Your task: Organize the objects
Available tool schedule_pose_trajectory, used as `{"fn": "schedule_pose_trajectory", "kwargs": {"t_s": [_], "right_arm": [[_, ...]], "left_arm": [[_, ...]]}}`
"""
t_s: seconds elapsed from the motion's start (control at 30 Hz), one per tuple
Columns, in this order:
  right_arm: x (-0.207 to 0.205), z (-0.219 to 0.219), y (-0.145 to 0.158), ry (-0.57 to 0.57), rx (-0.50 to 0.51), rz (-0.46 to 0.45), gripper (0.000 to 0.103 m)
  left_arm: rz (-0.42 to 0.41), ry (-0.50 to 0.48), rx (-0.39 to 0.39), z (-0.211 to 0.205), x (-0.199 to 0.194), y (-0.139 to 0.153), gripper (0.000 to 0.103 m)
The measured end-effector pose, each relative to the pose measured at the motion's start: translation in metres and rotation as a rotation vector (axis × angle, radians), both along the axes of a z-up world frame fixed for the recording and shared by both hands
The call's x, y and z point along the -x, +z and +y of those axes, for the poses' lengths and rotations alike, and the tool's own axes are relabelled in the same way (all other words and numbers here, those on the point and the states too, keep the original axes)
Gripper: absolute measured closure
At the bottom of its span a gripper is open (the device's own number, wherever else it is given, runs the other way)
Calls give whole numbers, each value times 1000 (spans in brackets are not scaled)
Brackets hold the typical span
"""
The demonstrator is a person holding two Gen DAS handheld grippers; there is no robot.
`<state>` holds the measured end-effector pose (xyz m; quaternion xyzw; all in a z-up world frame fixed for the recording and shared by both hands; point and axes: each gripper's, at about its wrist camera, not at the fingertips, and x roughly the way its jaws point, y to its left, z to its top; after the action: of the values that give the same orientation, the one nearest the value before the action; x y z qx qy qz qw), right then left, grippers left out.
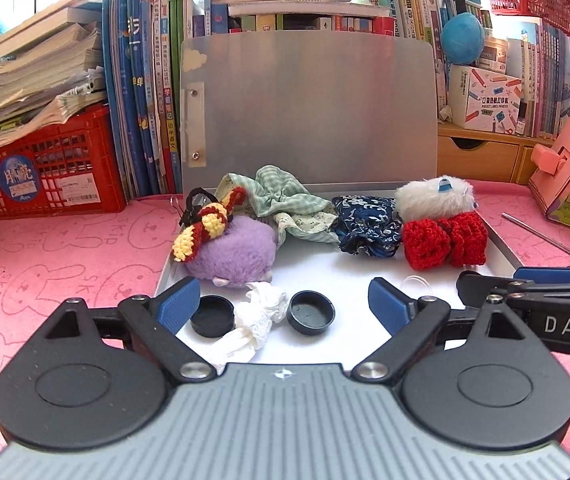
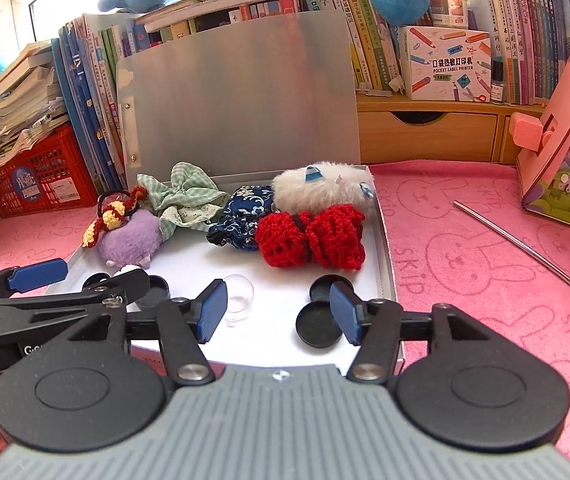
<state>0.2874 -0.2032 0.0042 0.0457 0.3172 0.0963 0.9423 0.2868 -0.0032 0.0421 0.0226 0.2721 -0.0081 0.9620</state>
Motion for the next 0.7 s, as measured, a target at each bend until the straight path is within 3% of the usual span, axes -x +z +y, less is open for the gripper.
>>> {"fn": "schedule_pose_trajectory", "kwargs": {"t_s": [0.33,0.7], "right_arm": [[35,-7,-3,6,9,-27,29],[99,-10,-22,12,39,-18,23]], "left_arm": [[4,-21,14,4,33,1,6],[61,-29,48,18,104,-14,6]]}}
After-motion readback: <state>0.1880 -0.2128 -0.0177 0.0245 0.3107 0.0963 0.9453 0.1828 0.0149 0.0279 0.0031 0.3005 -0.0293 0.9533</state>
